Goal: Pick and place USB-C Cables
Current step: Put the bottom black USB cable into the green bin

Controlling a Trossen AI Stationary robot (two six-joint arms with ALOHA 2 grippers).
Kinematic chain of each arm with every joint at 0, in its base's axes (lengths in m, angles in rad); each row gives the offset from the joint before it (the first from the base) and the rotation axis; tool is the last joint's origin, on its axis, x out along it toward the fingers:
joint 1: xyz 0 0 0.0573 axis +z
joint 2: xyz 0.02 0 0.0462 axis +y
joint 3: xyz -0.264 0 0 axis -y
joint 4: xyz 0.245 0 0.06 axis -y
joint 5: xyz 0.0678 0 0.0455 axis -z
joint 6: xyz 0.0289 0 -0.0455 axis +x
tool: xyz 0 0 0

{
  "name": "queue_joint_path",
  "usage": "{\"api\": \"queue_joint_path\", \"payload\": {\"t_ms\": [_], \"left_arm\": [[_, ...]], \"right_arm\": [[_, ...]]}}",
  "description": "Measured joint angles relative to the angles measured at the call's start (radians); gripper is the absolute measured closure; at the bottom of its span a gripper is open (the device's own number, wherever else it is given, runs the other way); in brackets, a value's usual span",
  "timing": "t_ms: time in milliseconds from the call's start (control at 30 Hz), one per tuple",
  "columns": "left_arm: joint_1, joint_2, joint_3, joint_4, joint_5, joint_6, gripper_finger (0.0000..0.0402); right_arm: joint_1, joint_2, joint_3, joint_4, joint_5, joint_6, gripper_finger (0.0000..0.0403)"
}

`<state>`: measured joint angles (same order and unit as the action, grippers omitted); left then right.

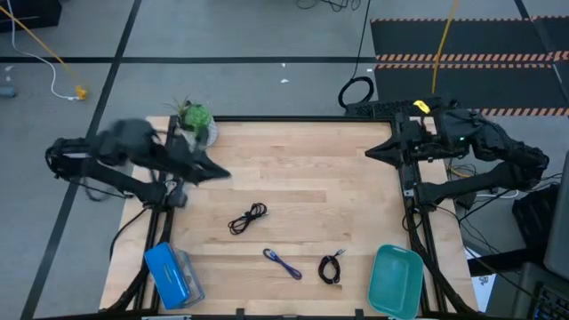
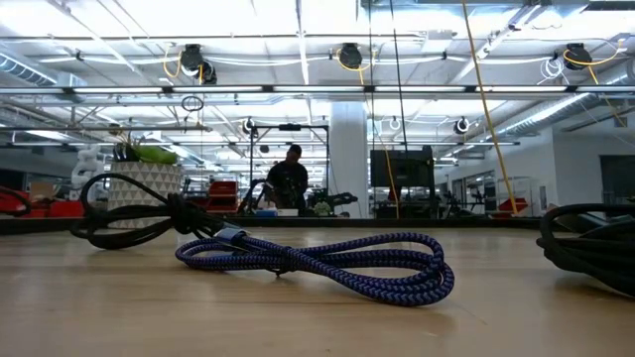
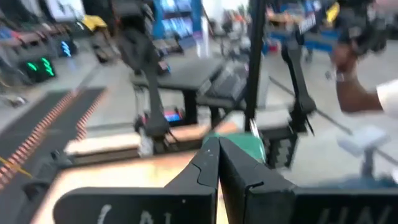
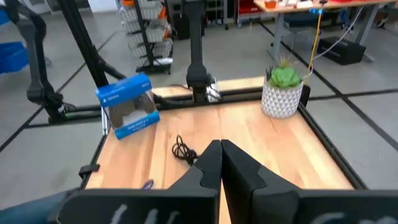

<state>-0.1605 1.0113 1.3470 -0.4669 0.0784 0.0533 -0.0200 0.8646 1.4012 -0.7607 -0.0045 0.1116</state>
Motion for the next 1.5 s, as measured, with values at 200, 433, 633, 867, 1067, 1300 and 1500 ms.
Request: {"api": "queue_joint_path", "payload": {"t_ms": [200, 433, 633, 867, 1067, 1300, 1500], "left_arm": [[-0.076, 0.105, -0.181, 0.200, -0.094, 0.066, 0.0396], [-0.088, 0.194, -0.246, 0.294, -0.163, 0.038, 0.0396], [-0.089, 0.234, -0.247, 0.304, -0.169, 0.005, 0.0396], [-0.097, 0.273, -0.247, 0.305, -0.169, -0.003, 0.0396], [-0.097, 0.272, -0.247, 0.305, -0.169, -0.004, 0.0396], [-0.097, 0.272, -0.247, 0.305, -0.169, -0.012, 0.0396], [-0.098, 0.272, -0.247, 0.305, -0.169, -0.011, 0.0396]], "right_arm": [[0.012, 0.039, -0.047, -0.013, -0.086, 0.000, 0.0403], [0.078, 0.203, 0.016, -0.120, -0.101, -0.010, 0.0403], [0.138, 0.345, 0.150, -0.241, -0.099, -0.018, 0.0403], [0.245, 0.485, 0.292, -0.396, 0.016, 0.051, 0.0403], [0.334, 0.606, 0.391, -0.533, 0.027, 0.168, 0.0403], [0.409, 0.681, 0.406, -0.589, 0.002, 0.277, 0.0403], [0.461, 0.723, 0.406, -0.573, 0.003, 0.338, 0.0403]]}}
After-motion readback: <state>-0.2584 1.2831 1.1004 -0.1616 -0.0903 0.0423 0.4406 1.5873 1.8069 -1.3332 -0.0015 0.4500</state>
